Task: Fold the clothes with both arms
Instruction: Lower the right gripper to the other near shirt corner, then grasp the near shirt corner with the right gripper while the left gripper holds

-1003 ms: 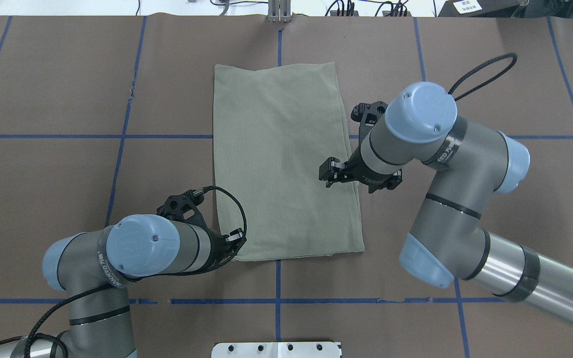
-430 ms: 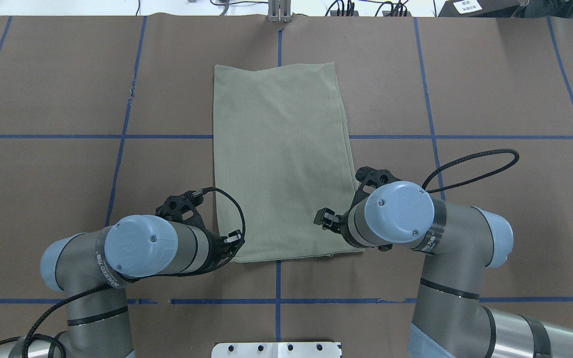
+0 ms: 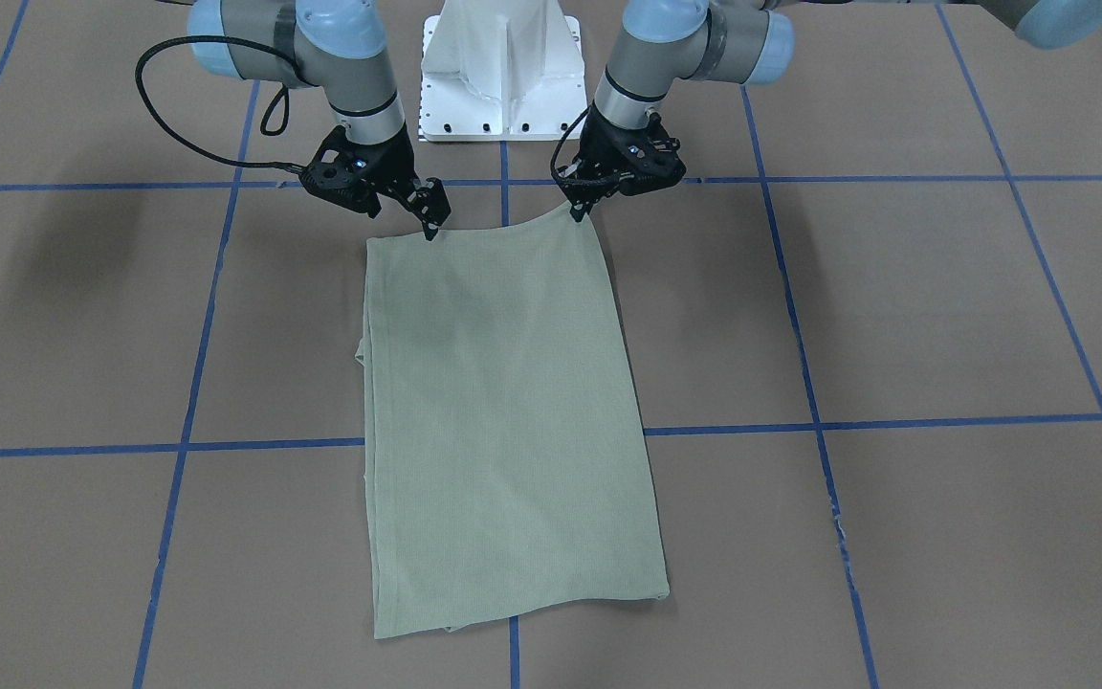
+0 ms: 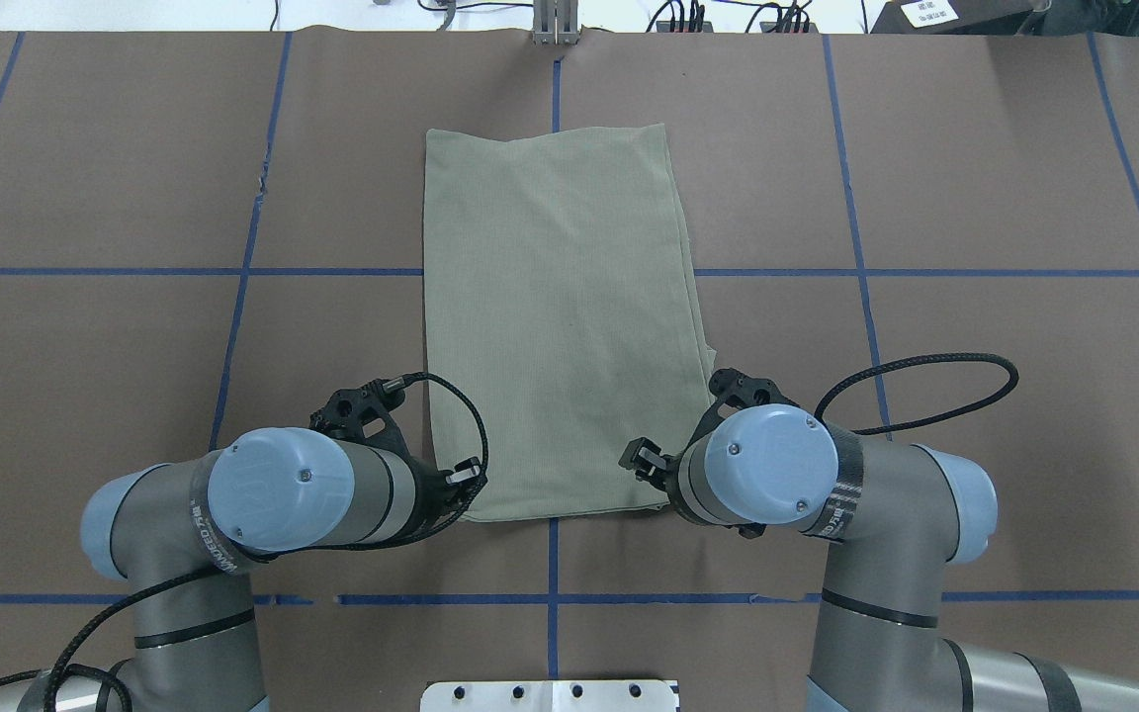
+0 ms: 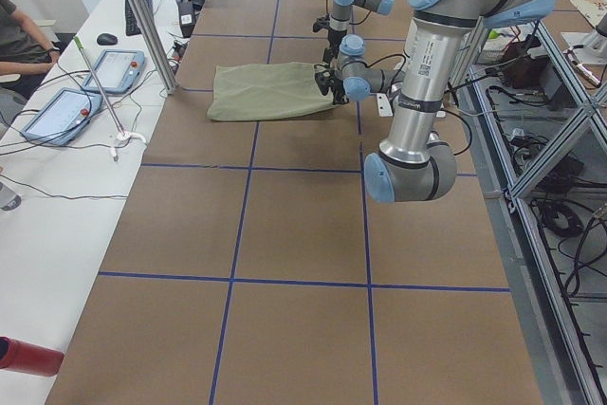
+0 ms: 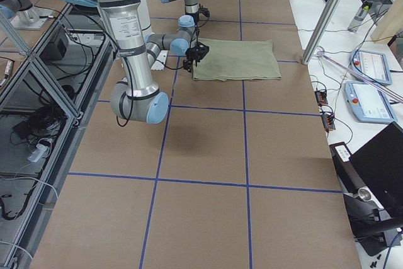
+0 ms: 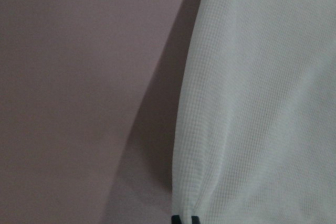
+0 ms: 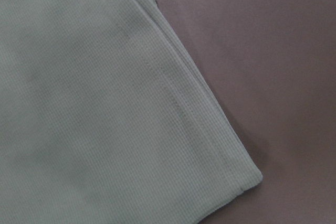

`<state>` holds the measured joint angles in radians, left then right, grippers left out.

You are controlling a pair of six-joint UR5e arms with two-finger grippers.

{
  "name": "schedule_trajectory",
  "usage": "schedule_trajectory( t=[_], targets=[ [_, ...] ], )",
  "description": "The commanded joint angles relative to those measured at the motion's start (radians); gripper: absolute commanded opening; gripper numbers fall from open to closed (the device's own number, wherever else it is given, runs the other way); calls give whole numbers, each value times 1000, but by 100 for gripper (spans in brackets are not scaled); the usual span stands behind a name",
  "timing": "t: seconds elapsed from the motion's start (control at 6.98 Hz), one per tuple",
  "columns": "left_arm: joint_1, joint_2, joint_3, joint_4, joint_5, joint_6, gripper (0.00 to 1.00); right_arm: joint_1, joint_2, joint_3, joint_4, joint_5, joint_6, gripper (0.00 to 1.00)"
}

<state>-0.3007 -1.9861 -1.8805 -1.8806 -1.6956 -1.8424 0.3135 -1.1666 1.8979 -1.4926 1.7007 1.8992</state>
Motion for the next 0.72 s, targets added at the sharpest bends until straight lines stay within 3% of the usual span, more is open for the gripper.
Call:
schedule_trajectory(
  t=[0.0,0.57],
  targets=[
    [0,-5,-2,0,4,0,0,-5,5,-11,-5,0,67,100],
    [0,-8,-2,0,4,0,0,-10,16,-65,-2,-1,73,100]
  ],
)
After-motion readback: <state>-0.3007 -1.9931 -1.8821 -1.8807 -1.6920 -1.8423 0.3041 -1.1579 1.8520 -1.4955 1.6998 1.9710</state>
